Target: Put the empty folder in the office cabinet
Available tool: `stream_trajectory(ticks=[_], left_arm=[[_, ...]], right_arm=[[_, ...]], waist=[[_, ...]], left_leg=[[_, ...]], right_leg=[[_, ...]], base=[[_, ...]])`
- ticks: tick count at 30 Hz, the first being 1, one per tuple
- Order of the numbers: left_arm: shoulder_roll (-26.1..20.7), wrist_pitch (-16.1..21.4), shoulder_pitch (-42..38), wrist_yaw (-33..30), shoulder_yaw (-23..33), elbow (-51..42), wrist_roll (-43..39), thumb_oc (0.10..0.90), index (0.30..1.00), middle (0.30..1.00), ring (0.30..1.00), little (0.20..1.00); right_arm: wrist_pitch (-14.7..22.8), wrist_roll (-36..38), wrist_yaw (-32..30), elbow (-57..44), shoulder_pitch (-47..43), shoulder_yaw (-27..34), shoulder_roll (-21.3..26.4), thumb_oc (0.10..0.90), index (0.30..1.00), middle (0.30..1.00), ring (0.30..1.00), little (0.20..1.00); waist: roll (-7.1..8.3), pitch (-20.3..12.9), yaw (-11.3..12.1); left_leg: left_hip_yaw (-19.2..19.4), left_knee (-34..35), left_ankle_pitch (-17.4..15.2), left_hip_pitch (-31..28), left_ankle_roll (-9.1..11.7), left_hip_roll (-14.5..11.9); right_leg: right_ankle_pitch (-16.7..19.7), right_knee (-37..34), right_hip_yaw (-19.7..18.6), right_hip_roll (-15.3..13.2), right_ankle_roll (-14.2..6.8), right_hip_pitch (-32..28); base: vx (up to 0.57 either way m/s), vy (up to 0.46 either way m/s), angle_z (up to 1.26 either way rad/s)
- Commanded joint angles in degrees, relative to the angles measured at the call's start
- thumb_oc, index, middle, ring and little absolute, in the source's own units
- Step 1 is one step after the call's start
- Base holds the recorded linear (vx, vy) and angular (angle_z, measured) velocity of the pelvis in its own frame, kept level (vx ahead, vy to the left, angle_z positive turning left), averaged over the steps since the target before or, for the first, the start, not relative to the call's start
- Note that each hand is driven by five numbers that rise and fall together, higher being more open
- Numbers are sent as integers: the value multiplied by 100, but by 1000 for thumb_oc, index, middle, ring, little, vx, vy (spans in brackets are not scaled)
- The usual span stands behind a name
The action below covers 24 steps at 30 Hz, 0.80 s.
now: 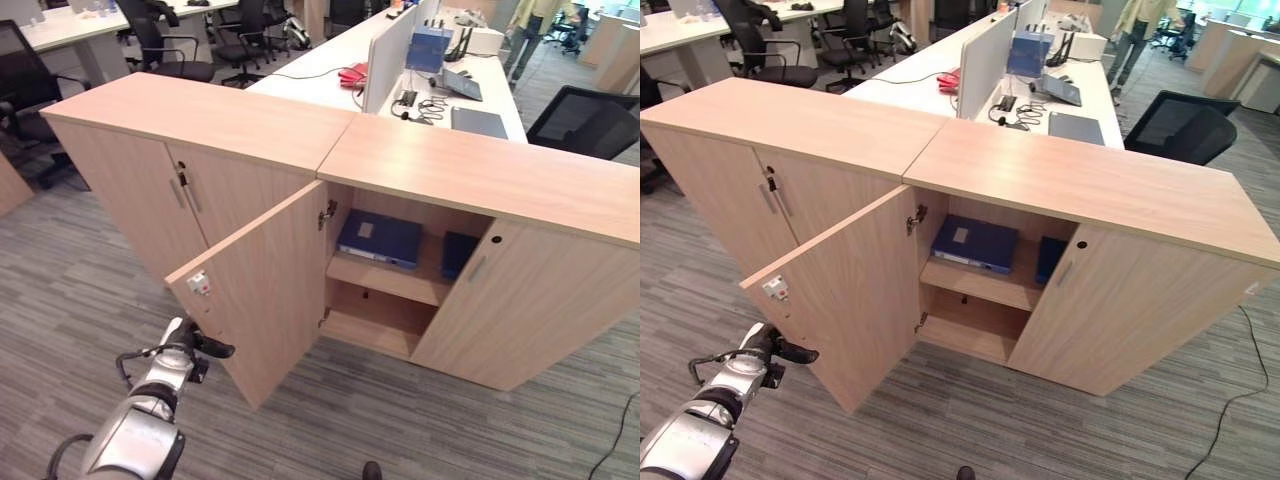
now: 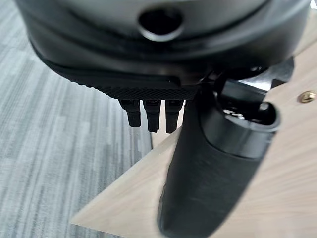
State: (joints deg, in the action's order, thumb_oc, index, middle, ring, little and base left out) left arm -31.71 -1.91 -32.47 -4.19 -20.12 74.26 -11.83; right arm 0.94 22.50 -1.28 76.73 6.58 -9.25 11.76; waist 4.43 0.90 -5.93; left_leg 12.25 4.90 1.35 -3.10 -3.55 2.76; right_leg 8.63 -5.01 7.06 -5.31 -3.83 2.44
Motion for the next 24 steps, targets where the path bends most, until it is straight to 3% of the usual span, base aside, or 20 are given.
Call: stream_trajectory(ticks=[1,5,7,10,14,19,22,24], left_arm=[[73,501,-1414,4,74,-28,-62,800,900,900,900,900],[465,597,-1503,99,-140,-444,-188,800,900,900,900,900],[947,679,-1339,80,-416,-1314,-243,800,900,900,900,900],[1360,799,-578,218,-910,-3068,-37,800,900,900,900,900],[2196,796,475,933,-1929,-4336,-217,800,900,900,900,900],[2327,836,261,1550,-3035,-5461,-468,800,900,900,900,900],[2497,509,427,1871,-3238,-5538,-1641,800,900,900,900,900],[2424,438,283,2103,-3464,-5796,-1819,800,900,900,900,900]], right_arm=[[85,-60,-14,254,-292,-149,334,800,900,900,900,900],[47,-28,-20,465,-269,-82,323,800,900,900,900,900],[26,30,-45,493,-298,-67,261,800,900,900,900,900],[40,122,-84,426,-300,-25,148,800,900,900,900,900],[-12,158,-101,414,-714,-219,-111,800,900,900,900,900],[65,143,-191,239,-1105,-721,-252,800,900,900,900,900],[-17,53,-149,266,-1156,-908,-308,800,900,900,900,900],[-40,-38,-104,283,-1194,-955,-296,800,900,900,900,900]], waist=[[-393,-45,-55],[-350,-47,-59],[-323,-13,-42],[-291,43,11],[-282,210,94],[-273,330,98],[-292,343,70],[-312,337,38]], left_leg=[[-66,10,-677,-200,295,-24],[-57,10,-683,-194,301,-45],[-103,10,-664,-162,299,-45],[-168,10,-644,-124,285,-38],[-260,10,-638,-74,253,-15],[-305,10,-620,17,241,-10],[-275,10,-620,7,238,-12],[-260,10,-631,-3,238,-17]], right_leg=[[-707,1,-64,188,-504,-379],[-724,1,-68,198,-500,-369],[-720,1,-42,191,-495,-365],[-711,1,10,177,-493,-358],[-718,1,92,153,-475,-338],[-676,1,80,156,-472,-246],[-662,1,58,162,-464,-238],[-667,1,33,174,-464,-240]], base=[[-10,-3,-19],[-15,-9,0],[-35,-25,9],[-33,-14,9],[-49,-5,22],[-48,-28,-10],[-11,-15,-17],[-2,-18,-19]])
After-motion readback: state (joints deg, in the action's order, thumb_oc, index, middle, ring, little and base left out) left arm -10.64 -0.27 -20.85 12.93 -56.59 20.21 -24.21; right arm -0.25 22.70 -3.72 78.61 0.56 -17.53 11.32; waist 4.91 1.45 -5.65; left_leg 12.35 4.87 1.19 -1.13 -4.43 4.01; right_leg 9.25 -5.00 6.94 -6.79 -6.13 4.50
